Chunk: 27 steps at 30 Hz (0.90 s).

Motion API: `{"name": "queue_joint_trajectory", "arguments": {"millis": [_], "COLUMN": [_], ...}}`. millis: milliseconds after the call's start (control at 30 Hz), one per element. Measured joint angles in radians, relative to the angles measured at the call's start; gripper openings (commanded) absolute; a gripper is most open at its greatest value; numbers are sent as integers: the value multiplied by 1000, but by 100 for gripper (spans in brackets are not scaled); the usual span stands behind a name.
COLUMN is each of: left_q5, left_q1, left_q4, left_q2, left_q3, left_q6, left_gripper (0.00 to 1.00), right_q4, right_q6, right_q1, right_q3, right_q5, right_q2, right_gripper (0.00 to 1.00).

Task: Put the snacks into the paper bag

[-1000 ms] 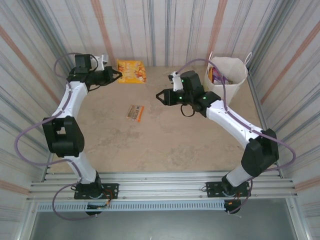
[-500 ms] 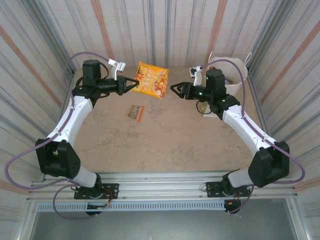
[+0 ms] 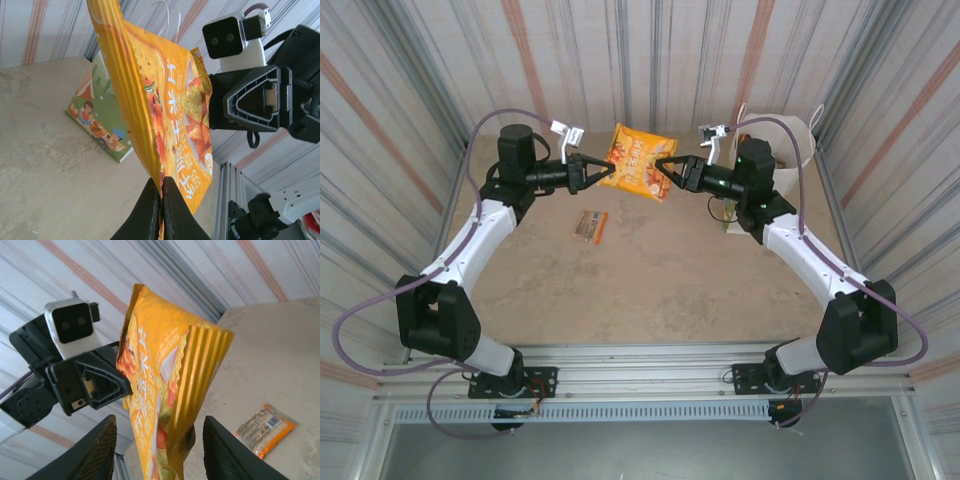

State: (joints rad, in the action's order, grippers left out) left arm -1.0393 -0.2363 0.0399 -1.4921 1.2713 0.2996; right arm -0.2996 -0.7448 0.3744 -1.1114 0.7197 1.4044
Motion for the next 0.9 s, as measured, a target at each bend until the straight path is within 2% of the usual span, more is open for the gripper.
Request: {"name": "queue_joint_trajectory", "arguments": {"millis": [100, 200, 300, 500, 667, 800, 900], "left_q5": [0, 0, 0, 26, 93, 155, 190], "left_q1": [-10, -24, -32, -39, -38, -38, -38], "left_q4": [46, 78, 88, 75, -26, -118, -167], "left_q2": [0, 0, 0, 0, 0, 0, 0], "left_q3": [-5, -5, -5, 0, 32, 67, 78], "left_q6": [42, 66, 82, 89, 50, -2, -30], "left_gripper": [0, 0, 8, 45, 52, 53, 53], "right_q4": [-32, -49, -65, -1, 255, 458, 539], "right_q6": [-21, -35, -36, -17, 82, 182, 226], "right_q1": [0, 0, -2, -35, -161, -348, -500], "right_q3": [23, 35, 58, 72, -56, -224, -305], "right_q5": [12, 12, 1, -24, -27, -5, 19], "right_q2": [0, 0, -7, -75, -132, -162, -175], "right_gripper": [28, 11, 3, 1, 1, 1, 1]}}
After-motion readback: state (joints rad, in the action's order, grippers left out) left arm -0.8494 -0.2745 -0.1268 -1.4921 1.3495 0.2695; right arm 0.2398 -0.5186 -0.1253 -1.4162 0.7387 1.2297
